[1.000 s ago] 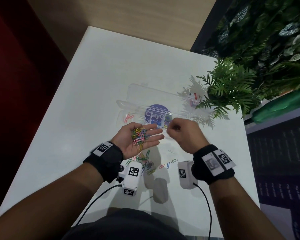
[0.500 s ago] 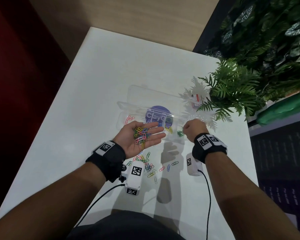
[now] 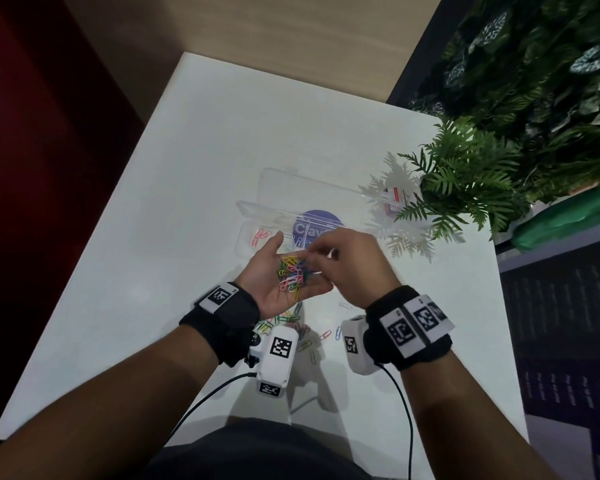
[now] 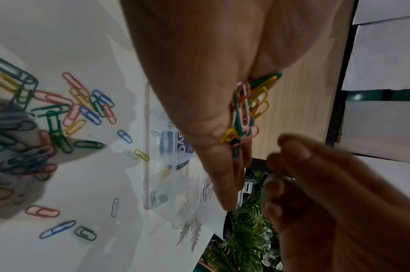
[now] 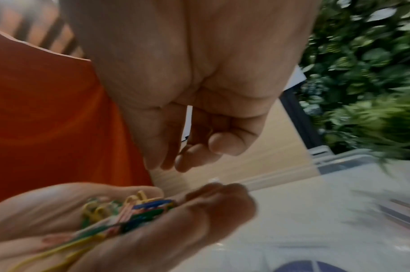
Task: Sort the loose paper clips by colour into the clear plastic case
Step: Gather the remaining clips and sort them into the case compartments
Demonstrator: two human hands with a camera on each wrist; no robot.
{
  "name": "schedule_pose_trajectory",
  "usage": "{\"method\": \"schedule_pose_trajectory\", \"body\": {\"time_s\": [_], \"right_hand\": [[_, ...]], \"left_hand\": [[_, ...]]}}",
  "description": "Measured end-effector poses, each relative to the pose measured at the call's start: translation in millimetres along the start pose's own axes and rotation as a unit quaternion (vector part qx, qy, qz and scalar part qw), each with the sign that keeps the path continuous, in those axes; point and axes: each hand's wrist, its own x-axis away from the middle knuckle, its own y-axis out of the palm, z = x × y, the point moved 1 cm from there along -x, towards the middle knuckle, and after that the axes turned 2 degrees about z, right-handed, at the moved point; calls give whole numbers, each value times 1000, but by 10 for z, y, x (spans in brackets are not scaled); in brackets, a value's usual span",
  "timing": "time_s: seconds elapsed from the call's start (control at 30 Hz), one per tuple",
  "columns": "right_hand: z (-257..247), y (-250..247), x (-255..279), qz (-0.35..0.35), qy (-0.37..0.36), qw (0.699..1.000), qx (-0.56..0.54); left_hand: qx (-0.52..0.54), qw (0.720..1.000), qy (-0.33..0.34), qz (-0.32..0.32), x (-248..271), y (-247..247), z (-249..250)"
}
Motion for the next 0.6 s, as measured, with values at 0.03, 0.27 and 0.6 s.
{"method": "schedule_pose_trajectory", "body": {"time_s": [0.03,0.27,0.6], "right_hand": [[-70,46,-11,-21,-19,999,36],[-252,213,-67,-88,-36,985,144],[-93,74,-28,-44,61,987,-141]], "left_hand": [[-4,1000,0,-3,22,8,-9],[-25,999,12,38,148,61,-35],[-58,998,1,5,103,2,-74]]}}
